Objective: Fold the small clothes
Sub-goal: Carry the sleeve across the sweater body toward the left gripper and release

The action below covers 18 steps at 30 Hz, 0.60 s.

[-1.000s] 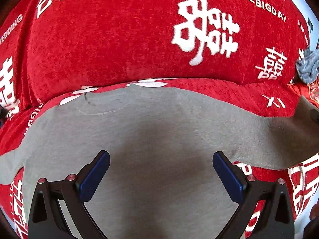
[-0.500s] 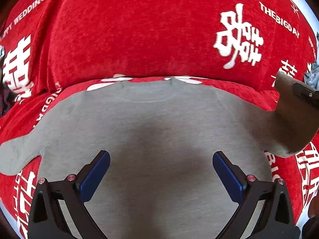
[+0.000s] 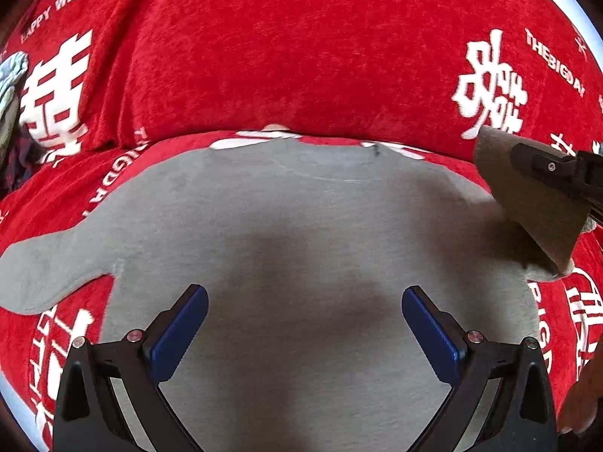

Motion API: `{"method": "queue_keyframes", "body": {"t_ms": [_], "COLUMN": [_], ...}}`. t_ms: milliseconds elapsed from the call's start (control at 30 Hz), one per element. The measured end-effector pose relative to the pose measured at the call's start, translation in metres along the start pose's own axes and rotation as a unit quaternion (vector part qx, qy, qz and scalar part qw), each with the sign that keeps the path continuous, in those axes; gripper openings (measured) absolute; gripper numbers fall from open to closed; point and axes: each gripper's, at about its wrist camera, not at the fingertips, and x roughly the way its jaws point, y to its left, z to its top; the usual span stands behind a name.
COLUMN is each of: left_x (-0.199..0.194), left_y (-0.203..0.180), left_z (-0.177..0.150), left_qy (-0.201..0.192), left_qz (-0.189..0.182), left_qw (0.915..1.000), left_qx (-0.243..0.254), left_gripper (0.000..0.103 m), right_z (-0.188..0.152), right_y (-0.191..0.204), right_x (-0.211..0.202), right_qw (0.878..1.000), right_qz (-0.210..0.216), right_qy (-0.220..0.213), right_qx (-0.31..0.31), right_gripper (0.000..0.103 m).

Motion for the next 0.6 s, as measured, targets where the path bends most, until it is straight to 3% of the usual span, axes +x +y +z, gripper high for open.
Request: {"method": "queue_keyframes", "body": {"t_ms": [400,600], "left_x": [-0.012,-0.018], "left_y": [0.065,0.094], "left_z": [-0.008,-0.015], "left_qy": [-0.004,-0.003], "left_qz": [0.014,0.012], "left_qw": [0.9990,0.9977], "left_qx": [-0.042,-0.067], "left_gripper": [0.103,0.103], "right_z": [-0.010,-0.025], "right_y": [0.095,0.123], "right_x": [0.040,0.073], "right_qw": [0.997,0.993], "right_qz": [0.011,-0.017], "right_qy": [0.031,0.060], "right_qx": [-0.066,-0.104], "right_gripper": [0.004,0.004]}}
